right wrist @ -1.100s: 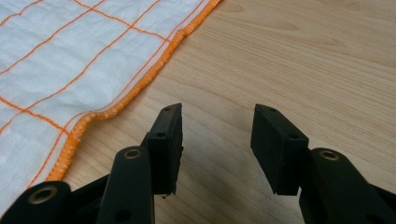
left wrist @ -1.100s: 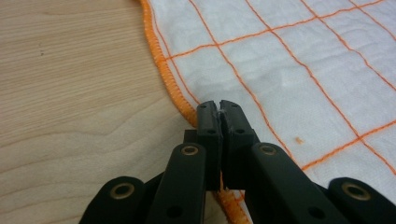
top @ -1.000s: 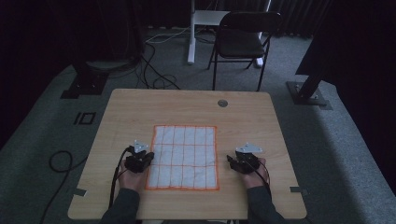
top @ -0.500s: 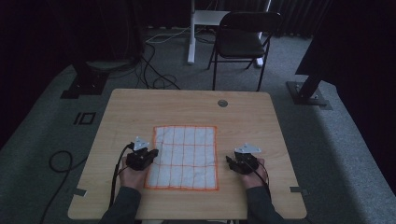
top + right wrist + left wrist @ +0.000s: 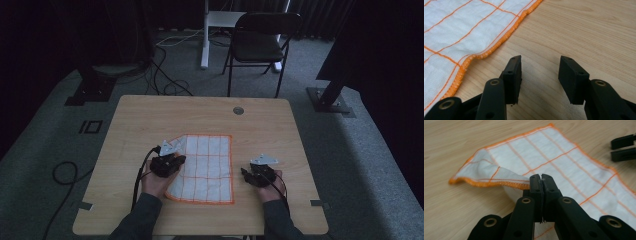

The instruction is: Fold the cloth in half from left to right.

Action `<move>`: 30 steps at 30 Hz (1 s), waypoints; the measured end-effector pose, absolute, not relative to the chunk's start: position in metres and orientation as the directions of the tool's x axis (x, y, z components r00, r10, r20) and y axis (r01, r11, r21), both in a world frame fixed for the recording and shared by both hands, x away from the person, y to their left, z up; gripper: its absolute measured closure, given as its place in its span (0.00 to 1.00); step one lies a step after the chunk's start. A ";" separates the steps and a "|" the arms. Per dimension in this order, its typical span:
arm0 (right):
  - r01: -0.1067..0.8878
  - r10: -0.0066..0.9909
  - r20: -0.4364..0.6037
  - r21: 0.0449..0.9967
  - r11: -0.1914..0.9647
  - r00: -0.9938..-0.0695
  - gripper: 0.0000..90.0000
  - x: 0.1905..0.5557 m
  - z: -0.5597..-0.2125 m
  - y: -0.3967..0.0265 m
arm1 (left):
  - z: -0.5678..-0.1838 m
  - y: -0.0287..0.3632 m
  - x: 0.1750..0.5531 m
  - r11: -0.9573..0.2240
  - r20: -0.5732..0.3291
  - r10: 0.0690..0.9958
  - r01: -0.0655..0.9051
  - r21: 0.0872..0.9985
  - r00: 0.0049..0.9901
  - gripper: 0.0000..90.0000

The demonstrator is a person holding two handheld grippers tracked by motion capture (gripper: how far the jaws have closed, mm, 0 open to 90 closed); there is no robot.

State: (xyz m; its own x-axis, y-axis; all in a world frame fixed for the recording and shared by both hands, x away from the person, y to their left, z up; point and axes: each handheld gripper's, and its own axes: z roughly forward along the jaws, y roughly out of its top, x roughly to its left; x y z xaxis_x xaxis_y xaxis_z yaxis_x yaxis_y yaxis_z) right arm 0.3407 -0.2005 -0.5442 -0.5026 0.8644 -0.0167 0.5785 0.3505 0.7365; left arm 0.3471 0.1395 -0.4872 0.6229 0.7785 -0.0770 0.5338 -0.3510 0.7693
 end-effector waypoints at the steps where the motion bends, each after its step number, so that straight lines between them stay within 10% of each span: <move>1: 0.578 0.864 -0.016 0.737 0.350 -0.503 0.59 0.341 -0.544 -0.201 | -0.486 0.136 0.348 -0.356 -0.075 0.773 0.528 0.771 0.630 0.99; 30: 0.579 0.865 -0.004 0.742 0.338 -0.501 0.58 0.341 -0.545 -0.202 | -0.482 0.057 0.353 -0.470 -0.034 0.657 0.445 0.763 0.753 0.99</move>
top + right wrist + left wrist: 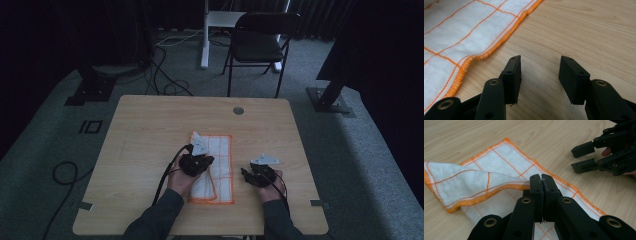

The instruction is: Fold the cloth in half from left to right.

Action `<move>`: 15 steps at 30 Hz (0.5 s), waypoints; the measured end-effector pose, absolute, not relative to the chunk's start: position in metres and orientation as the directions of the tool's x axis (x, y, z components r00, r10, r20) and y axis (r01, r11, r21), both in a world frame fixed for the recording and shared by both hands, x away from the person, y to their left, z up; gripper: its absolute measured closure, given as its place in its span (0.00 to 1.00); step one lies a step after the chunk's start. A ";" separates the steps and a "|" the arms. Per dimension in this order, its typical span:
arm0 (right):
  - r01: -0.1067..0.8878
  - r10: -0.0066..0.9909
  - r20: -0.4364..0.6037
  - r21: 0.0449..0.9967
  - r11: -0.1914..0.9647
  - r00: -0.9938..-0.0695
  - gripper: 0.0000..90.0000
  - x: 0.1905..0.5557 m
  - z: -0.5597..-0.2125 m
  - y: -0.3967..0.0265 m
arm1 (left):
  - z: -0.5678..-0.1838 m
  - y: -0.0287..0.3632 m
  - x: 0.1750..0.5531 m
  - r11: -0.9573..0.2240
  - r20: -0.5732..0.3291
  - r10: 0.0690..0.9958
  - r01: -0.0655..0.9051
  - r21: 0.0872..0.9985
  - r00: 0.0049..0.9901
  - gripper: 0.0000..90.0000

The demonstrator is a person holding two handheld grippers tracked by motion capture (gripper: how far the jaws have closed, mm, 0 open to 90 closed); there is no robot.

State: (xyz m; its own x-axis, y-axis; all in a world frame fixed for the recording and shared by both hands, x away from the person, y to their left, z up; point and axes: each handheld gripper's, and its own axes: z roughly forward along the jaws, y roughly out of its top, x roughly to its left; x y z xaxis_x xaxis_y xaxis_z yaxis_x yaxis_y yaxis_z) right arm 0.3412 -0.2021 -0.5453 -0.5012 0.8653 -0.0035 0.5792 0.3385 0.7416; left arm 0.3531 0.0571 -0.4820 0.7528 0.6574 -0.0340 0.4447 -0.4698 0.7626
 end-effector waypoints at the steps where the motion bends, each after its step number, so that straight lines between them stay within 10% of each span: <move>1: 0.579 0.865 -0.003 0.742 0.339 -0.502 0.58 0.341 -0.545 -0.202 | -0.482 0.055 0.353 -0.474 -0.033 0.653 0.442 0.762 0.757 0.99; 15: 0.579 0.866 0.000 0.743 0.334 -0.500 0.58 0.341 -0.546 -0.202 | -0.488 0.019 0.354 -0.515 -0.022 0.612 0.419 0.748 0.791 0.99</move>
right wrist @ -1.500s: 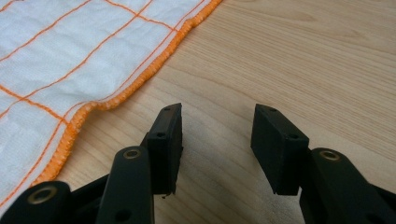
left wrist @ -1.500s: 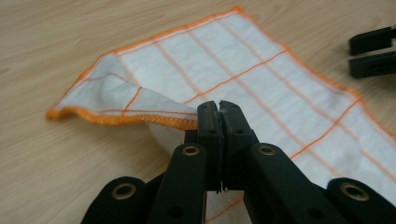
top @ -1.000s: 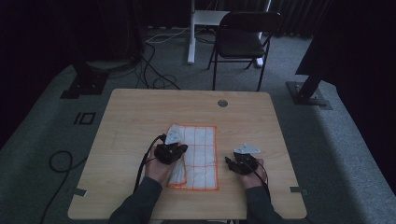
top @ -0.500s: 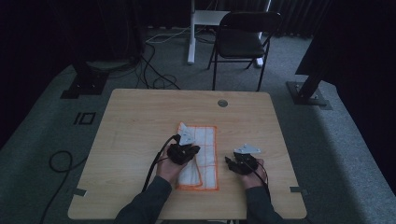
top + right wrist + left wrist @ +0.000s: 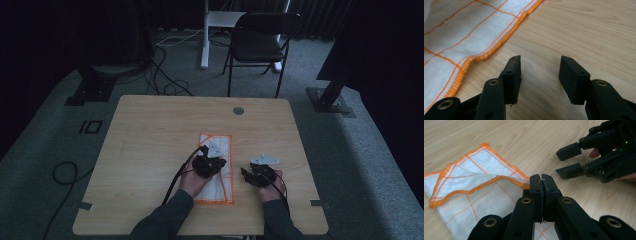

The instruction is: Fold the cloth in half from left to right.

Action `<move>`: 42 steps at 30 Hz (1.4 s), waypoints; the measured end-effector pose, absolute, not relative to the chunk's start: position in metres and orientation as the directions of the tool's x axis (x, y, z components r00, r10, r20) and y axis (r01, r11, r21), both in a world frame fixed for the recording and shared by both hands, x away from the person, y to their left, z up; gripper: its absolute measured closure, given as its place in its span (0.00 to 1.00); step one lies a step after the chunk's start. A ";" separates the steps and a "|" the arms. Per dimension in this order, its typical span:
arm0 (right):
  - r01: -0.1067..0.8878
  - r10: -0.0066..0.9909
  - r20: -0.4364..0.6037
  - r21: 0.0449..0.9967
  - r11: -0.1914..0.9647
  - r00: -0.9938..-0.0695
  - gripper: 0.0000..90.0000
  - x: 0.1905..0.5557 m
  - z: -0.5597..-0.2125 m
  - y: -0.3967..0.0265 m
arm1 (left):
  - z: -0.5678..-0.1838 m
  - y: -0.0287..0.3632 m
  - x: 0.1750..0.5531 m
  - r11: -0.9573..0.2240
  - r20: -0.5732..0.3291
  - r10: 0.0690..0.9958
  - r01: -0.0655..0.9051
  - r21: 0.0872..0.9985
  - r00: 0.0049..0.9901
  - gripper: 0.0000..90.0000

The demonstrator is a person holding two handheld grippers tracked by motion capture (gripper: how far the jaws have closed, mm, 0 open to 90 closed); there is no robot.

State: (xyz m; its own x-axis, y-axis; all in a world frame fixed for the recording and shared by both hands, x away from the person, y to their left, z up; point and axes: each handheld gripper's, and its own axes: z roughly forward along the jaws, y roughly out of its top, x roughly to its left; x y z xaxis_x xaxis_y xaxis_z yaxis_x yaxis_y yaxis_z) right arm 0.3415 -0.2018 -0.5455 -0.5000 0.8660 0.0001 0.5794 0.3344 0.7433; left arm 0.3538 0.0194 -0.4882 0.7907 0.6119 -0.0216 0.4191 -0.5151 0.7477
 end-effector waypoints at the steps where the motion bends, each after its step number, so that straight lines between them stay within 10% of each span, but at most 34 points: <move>1: 0.579 0.866 0.000 0.743 0.334 -0.500 0.58 0.341 -0.546 -0.202 | -0.489 0.017 0.354 -0.517 -0.018 0.611 0.417 0.747 0.791 0.99; 42: 0.472 0.768 -0.053 0.762 0.444 -0.638 0.59 0.359 -0.526 -0.145 | -0.500 0.088 0.348 -0.424 -0.043 0.723 0.491 0.761 0.690 0.85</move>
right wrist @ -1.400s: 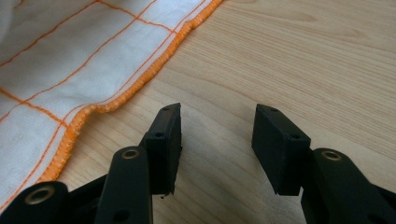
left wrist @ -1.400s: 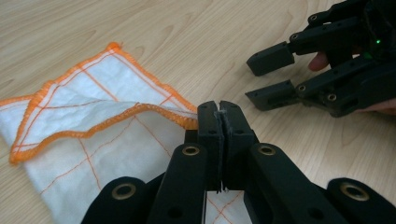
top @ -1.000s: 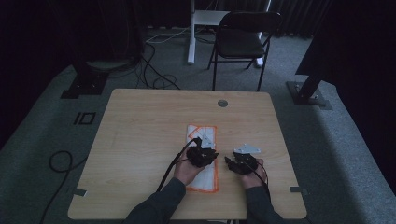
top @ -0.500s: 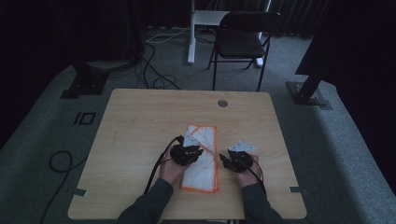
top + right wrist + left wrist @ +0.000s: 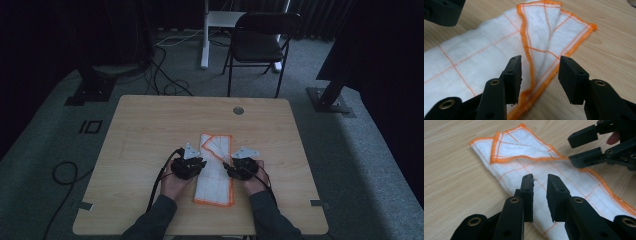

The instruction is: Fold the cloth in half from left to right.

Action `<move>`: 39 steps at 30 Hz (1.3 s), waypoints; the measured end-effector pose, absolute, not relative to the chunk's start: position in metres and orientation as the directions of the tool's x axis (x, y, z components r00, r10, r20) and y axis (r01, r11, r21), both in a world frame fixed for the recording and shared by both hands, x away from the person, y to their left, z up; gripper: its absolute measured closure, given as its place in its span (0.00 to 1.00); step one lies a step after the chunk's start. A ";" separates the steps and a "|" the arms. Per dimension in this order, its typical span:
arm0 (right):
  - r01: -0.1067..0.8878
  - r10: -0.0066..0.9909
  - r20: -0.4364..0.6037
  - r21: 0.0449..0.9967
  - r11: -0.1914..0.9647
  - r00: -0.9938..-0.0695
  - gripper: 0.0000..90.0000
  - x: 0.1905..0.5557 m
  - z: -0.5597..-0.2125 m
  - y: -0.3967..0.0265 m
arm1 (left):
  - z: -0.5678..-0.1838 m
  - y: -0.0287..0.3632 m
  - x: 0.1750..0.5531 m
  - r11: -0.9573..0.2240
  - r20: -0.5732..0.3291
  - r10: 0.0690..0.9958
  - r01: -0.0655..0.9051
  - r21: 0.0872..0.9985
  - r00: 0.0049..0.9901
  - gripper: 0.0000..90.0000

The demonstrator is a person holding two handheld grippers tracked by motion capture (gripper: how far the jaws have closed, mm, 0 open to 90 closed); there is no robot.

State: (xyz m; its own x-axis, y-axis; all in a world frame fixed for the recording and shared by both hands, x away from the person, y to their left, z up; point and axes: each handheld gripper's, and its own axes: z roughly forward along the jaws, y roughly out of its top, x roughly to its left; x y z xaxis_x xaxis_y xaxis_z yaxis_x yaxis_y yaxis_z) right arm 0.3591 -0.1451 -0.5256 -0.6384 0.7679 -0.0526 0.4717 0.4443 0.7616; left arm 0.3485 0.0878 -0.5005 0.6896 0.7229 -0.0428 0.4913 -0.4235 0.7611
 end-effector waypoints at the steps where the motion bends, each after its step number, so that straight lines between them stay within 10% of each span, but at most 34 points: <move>1: 0.471 0.762 -0.055 0.757 0.453 -0.646 0.59 0.361 -0.526 -0.142 | -0.501 0.088 0.348 -0.420 -0.046 0.725 0.494 0.762 0.687 0.85; 17: 0.491 0.764 -0.057 0.735 0.469 -0.643 0.97 0.385 -0.526 -0.135 | -0.505 0.092 0.350 -0.407 -0.058 0.734 0.506 0.760 0.677 0.85; 28: 0.485 0.783 -0.063 0.753 0.445 -0.619 0.97 0.395 -0.519 -0.142 | -0.506 0.092 0.350 -0.409 -0.054 0.737 0.508 0.758 0.674 0.85; 39: 0.512 0.798 -0.056 0.739 0.438 -0.600 0.72 0.415 -0.524 -0.139 | -0.509 0.091 0.351 -0.414 -0.053 0.735 0.510 0.754 0.676 0.84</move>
State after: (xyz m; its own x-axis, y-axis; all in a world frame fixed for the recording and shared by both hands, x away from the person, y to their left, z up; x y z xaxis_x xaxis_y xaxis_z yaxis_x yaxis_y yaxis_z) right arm 0.4145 -0.1387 -0.5243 -0.6004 0.7977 -0.0564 0.5118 0.4375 0.7393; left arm 0.3508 0.0907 -0.5087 0.6757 0.7353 -0.0530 0.5099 -0.4143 0.7539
